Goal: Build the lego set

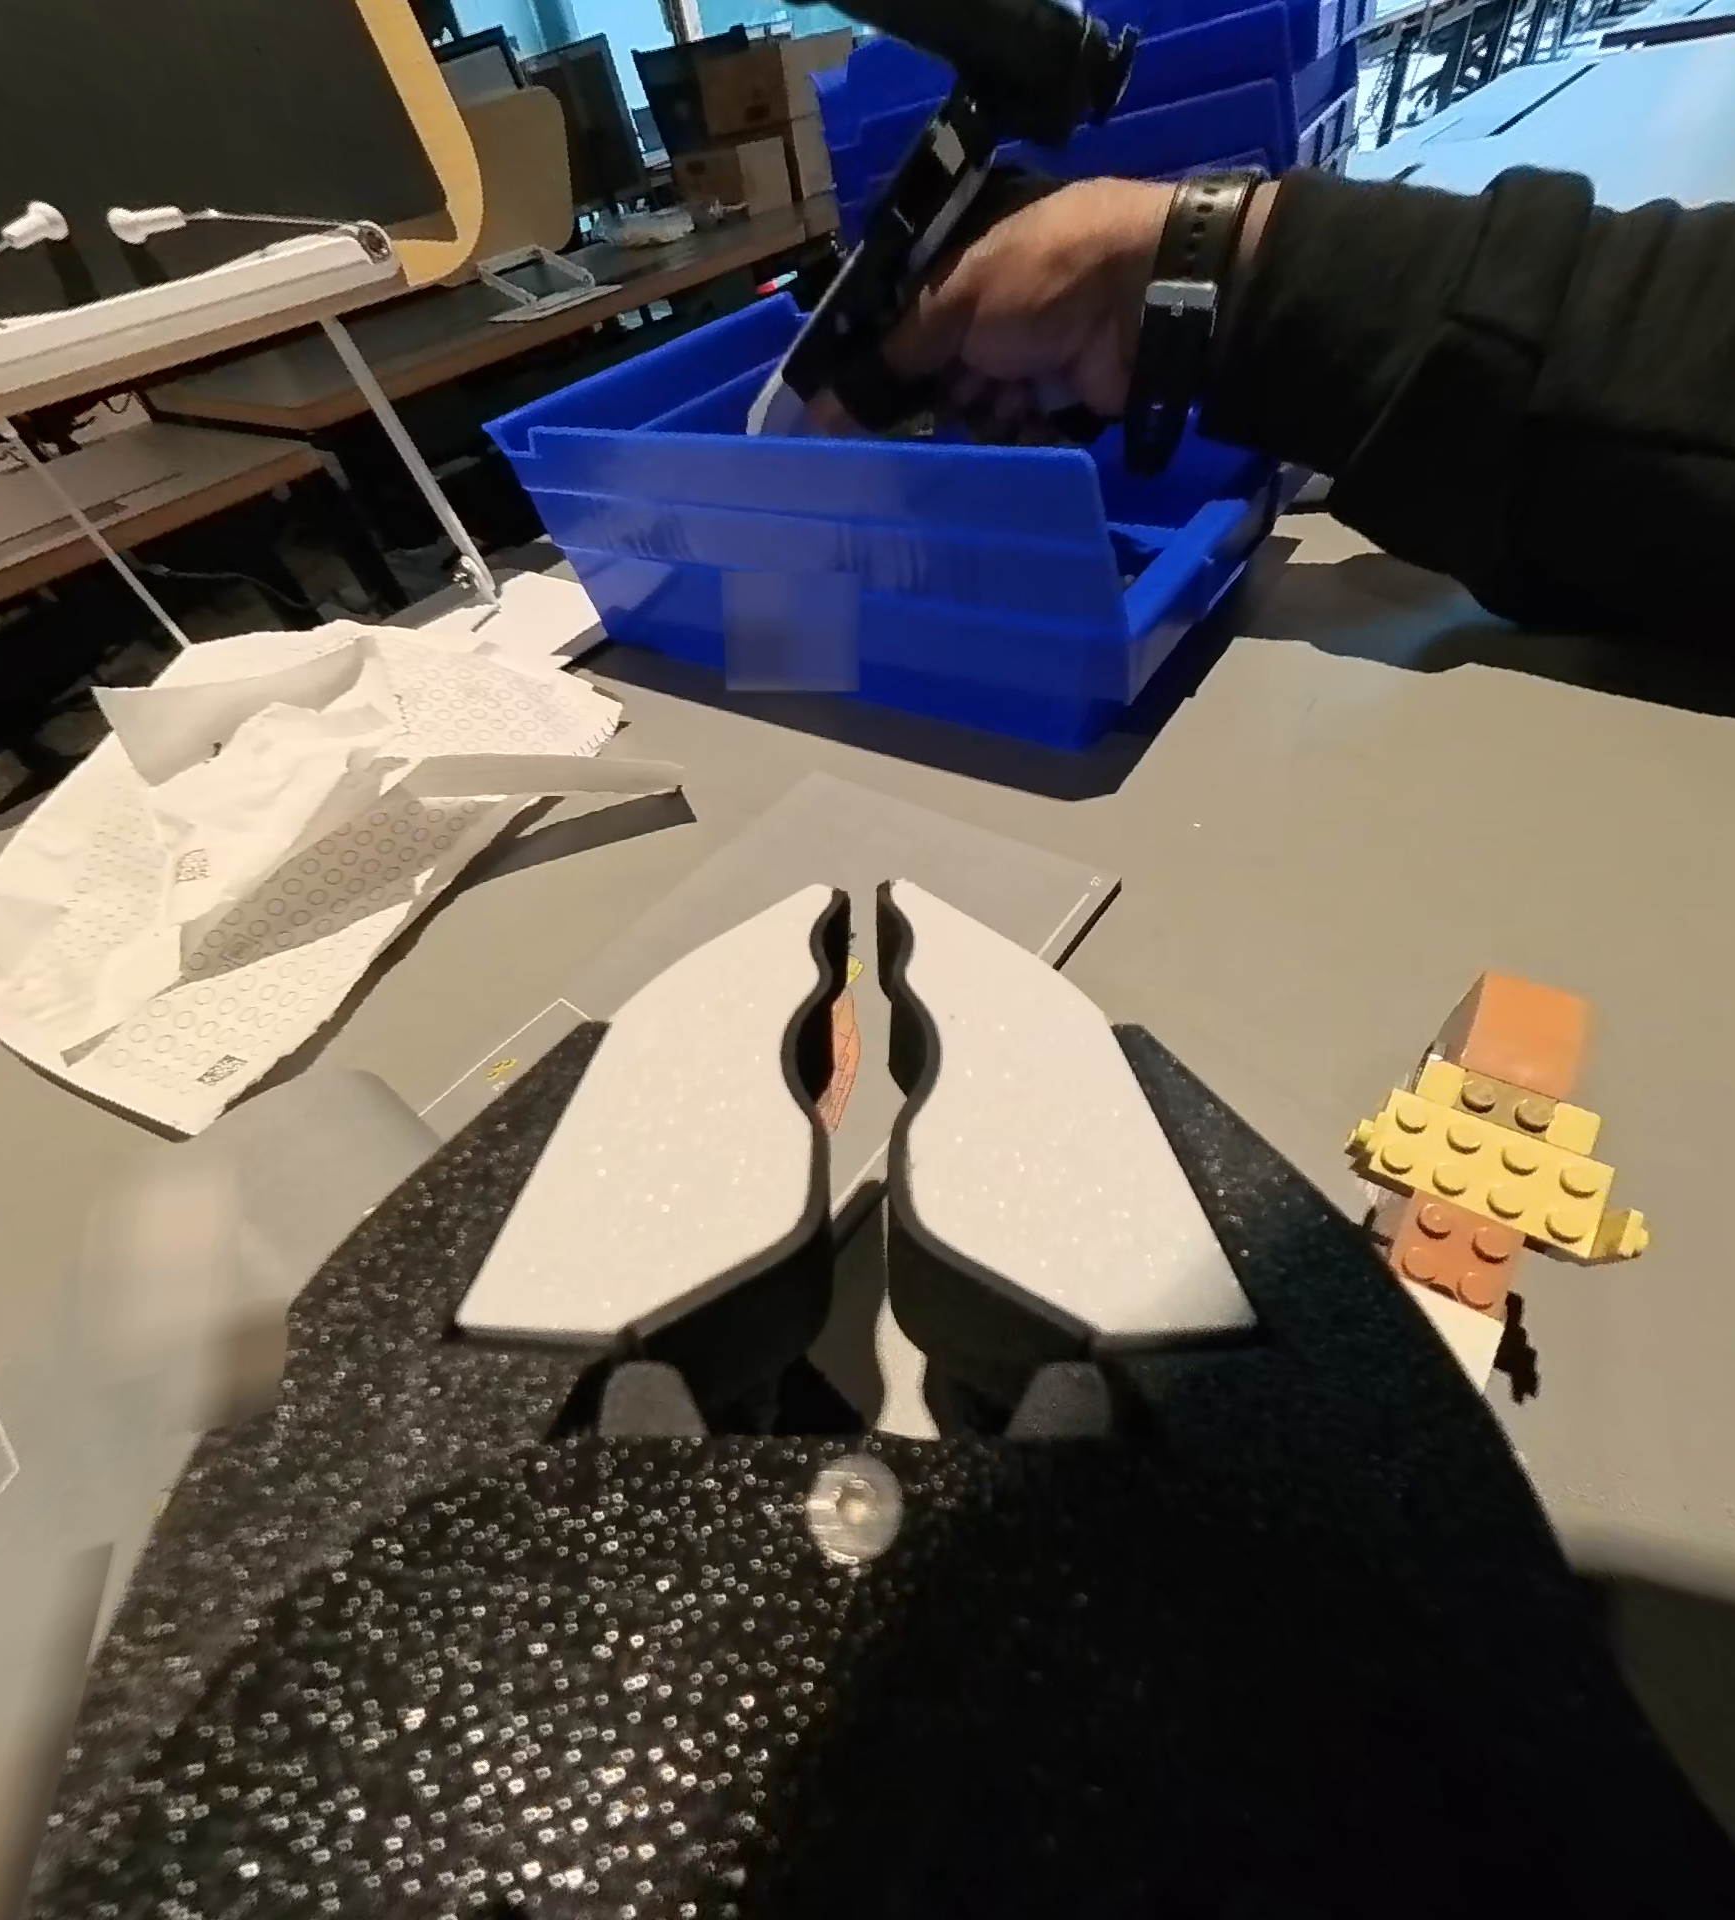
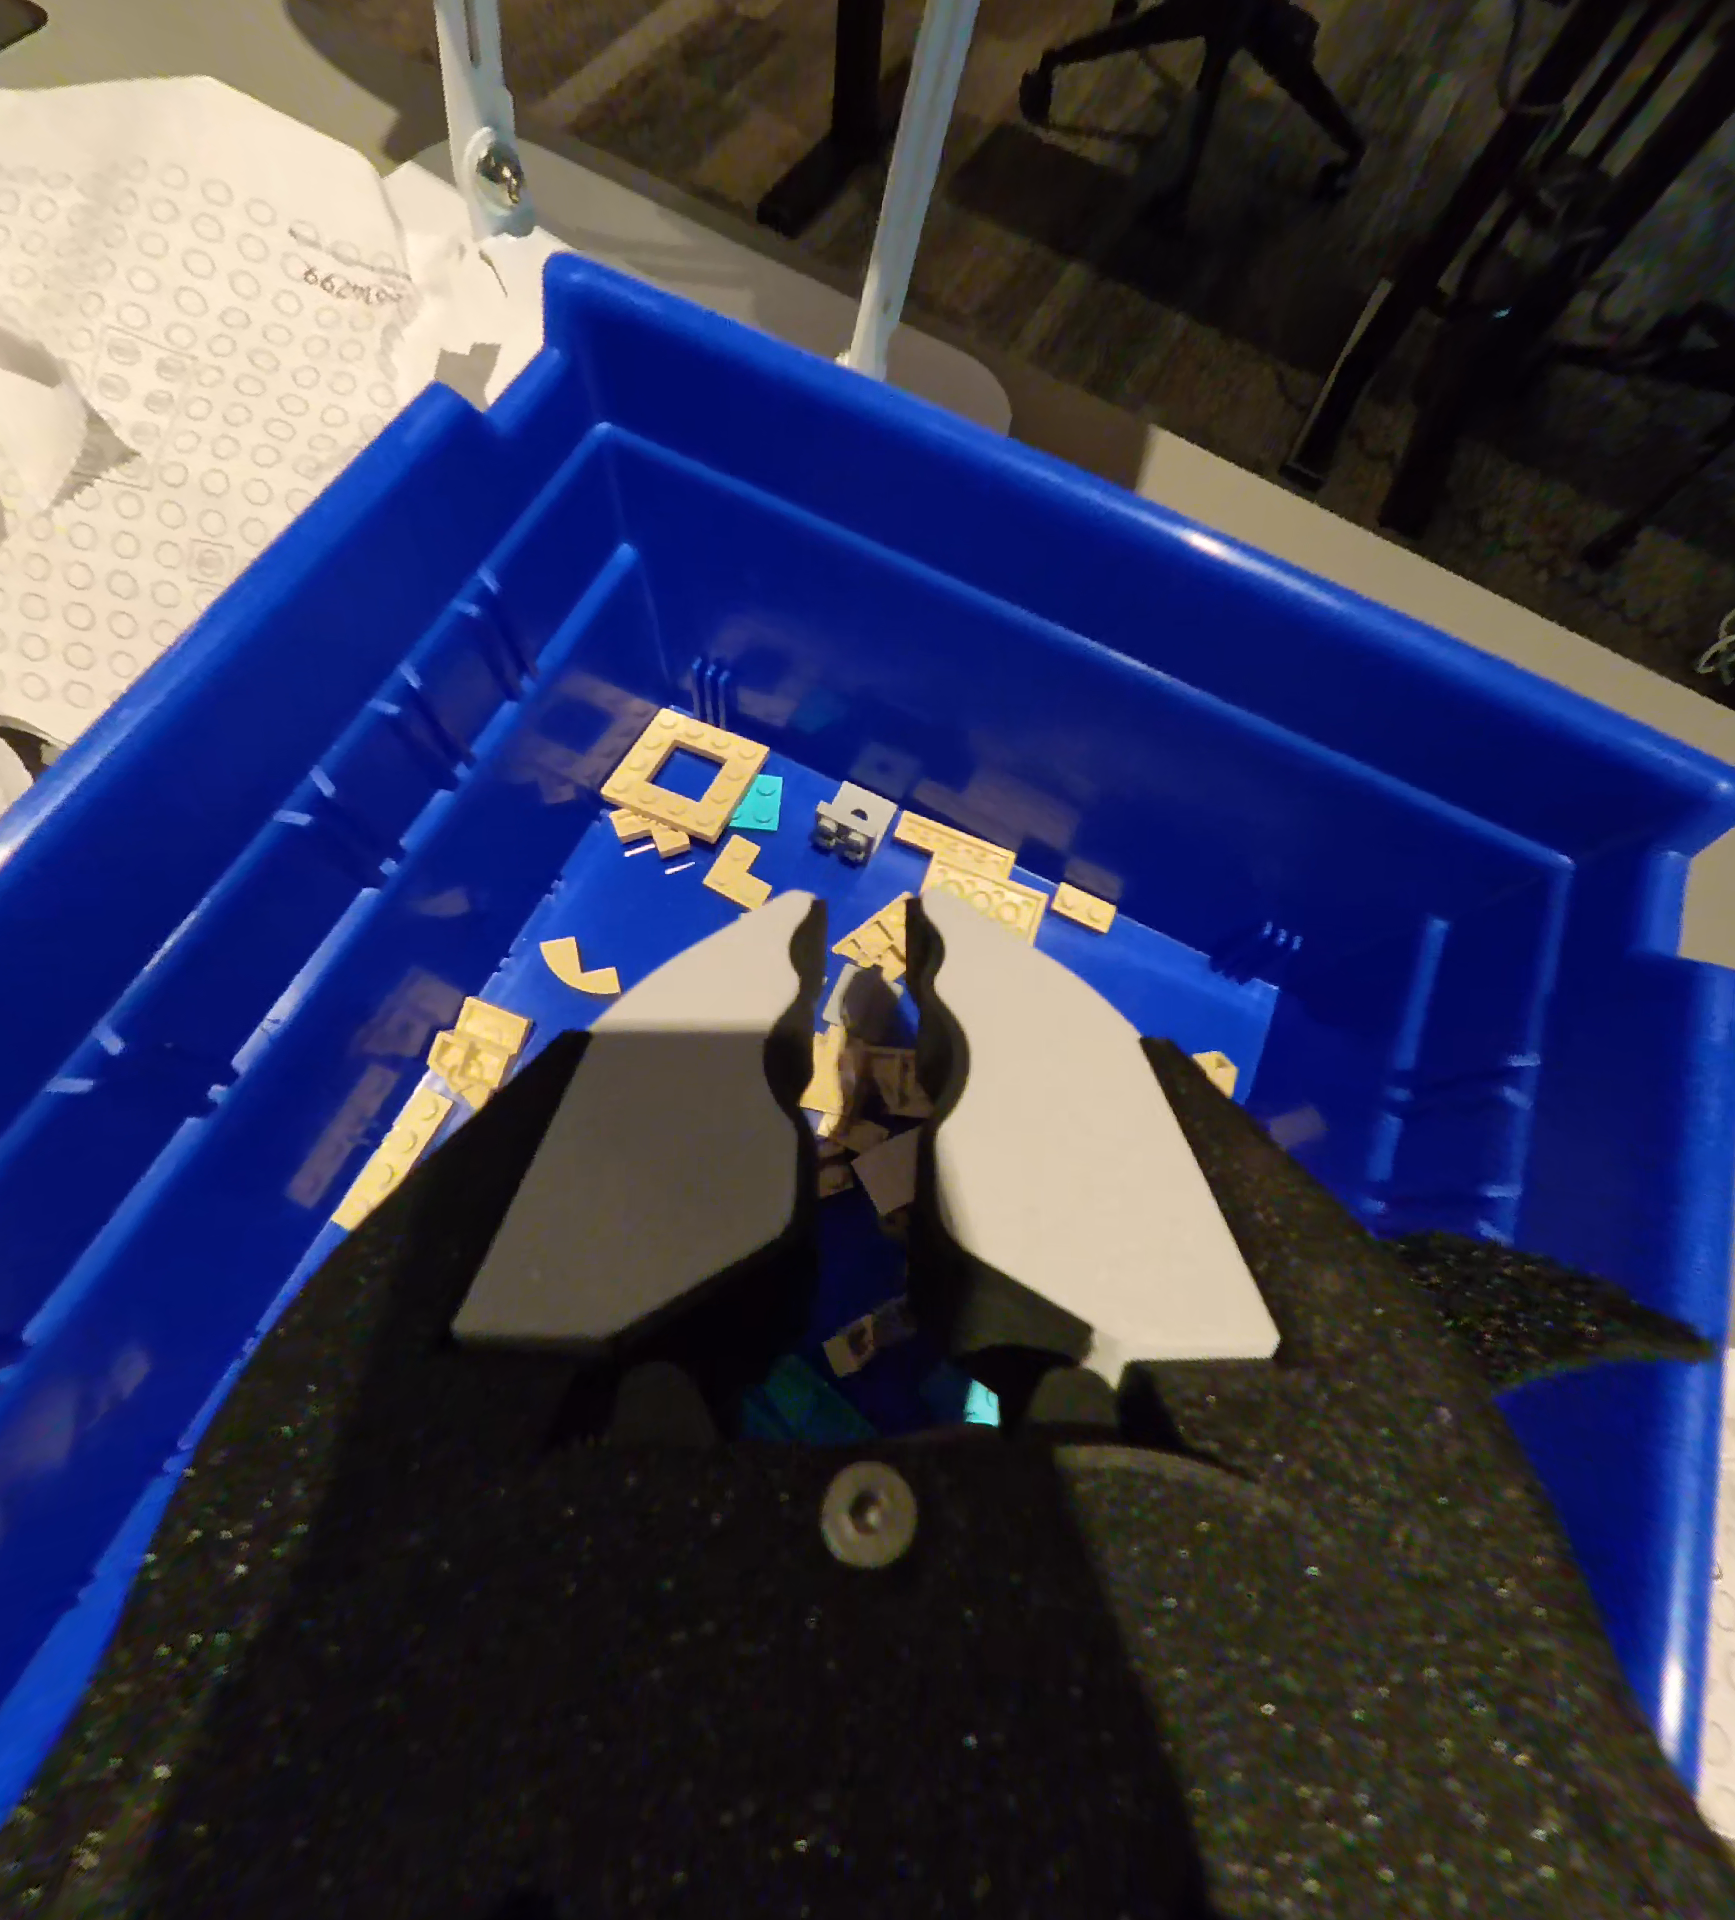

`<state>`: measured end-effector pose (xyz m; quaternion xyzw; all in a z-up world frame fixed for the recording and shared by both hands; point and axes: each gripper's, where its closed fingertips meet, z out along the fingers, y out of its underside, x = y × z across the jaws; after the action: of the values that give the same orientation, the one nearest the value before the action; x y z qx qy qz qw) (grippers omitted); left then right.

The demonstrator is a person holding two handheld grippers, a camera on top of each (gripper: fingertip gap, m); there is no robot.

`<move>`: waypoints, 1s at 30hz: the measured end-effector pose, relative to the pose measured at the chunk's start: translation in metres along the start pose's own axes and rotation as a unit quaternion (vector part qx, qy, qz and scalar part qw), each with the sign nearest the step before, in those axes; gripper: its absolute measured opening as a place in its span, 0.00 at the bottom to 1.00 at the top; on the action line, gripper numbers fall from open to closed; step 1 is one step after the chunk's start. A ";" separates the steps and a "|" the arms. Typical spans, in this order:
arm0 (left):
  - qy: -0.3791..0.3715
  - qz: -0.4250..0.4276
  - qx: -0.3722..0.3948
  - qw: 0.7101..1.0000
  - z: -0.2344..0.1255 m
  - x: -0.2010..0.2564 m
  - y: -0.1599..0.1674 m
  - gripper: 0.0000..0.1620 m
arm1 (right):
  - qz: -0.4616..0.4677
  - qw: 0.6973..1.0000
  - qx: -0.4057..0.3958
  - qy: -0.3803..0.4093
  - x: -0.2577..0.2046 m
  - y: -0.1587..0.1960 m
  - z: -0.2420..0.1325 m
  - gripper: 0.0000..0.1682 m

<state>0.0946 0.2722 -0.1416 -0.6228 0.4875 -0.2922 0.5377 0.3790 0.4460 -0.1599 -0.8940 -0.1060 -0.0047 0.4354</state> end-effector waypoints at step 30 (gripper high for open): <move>-0.006 -0.001 0.002 1.000 -0.002 -0.004 -0.001 0.03 | -0.003 1.000 -0.010 0.003 0.001 0.007 0.005 0.08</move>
<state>0.0919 0.2748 -0.1395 -0.6243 0.4830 -0.2901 0.5412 0.3808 0.4461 -0.1681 -0.8980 -0.1073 -0.0101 0.4266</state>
